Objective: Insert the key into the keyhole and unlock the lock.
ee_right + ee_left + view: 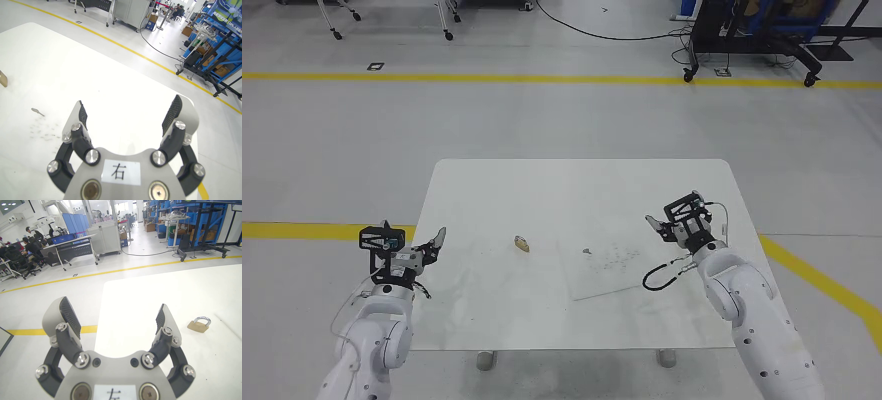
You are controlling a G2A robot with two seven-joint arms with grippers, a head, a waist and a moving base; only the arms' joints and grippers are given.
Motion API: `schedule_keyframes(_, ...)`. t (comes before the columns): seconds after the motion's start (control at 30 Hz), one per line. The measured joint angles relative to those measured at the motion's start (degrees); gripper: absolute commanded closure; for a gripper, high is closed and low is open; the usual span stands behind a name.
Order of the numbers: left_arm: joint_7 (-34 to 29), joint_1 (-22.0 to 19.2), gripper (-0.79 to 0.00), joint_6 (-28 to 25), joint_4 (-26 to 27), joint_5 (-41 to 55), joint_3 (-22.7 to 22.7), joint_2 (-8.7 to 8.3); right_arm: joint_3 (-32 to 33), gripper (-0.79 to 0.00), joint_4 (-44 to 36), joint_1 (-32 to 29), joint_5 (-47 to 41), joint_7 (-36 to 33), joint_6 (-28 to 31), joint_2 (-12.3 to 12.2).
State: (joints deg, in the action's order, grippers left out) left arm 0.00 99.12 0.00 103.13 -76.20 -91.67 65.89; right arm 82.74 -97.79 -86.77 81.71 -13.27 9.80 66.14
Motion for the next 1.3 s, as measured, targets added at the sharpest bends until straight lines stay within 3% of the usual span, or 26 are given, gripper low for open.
schedule_keyframes(0.3, 0.0, 0.0, -0.785, 0.0, 0.0, 0.0, 0.0, 0.0, -0.8, -0.785, -0.1, 0.4, -1.1, 1.2, 1.2, -0.1)
schedule_keyframes(0.4, 0.0, 0.0, -0.785, 0.0, 0.0, 0.0, 0.0, 0.0, -1.6, -0.785, 3.8, 3.7, -2.6, 3.1, 9.9, -0.3)
schedule_keyframes(0.47, 0.0, 0.0, -0.785, 0.0, 0.0, 0.0, 0.0, 0.0, -5.2, -0.785, 6.2, 7.6, -1.4, -1.8, 14.4, 0.1)
schedule_keyframes(0.57, 0.0, 0.0, -0.785, 0.0, 0.0, 0.0, 0.0, 0.0, -10.6, -0.785, 9.3, 13.0, -0.1, -8.7, 17.9, 0.8)
schedule_keyframes(0.73, 0.0, 0.0, -0.785, 0.0, 0.0, 0.0, 0.0, 0.0, -16.8, -0.785, 12.9, 18.4, 1.2, -11.8, 20.6, 1.7)
schedule_keyframes(0.8, 0.0, 0.0, -0.785, 0.0, 0.0, 0.0, 0.0, 0.0, -18.2, -0.785, 14.2, 19.7, 0.7, -12.4, 23.0, 1.9)
schedule_keyframes(0.93, 0.0, 0.0, -0.785, 0.0, 0.0, 0.0, 0.0, 0.0, -20.5, -0.785, 18.7, 23.4, -2.2, -11.8, 35.4, 1.9)
schedule_keyframes(1.03, 0.0, 0.0, -0.785, 0.0, 0.0, 0.0, 0.0, 0.0, -21.7, -0.785, 22.6, 26.3, -2.8, -11.5, 41.6, 2.0)
schedule_keyframes(1.23, 0.0, 0.0, -0.785, 0.0, 0.0, 0.0, 0.0, 0.0, -24.6, -0.785, 28.3, 30.5, -2.8, -9.4, 46.4, 2.5)
schedule_keyframes(1.3, 0.0, 0.0, -0.785, 0.0, 0.0, 0.0, 0.0, 0.0, -25.8, -0.68, 29.6, 31.5, -2.3, -9.4, 46.5, 2.8)
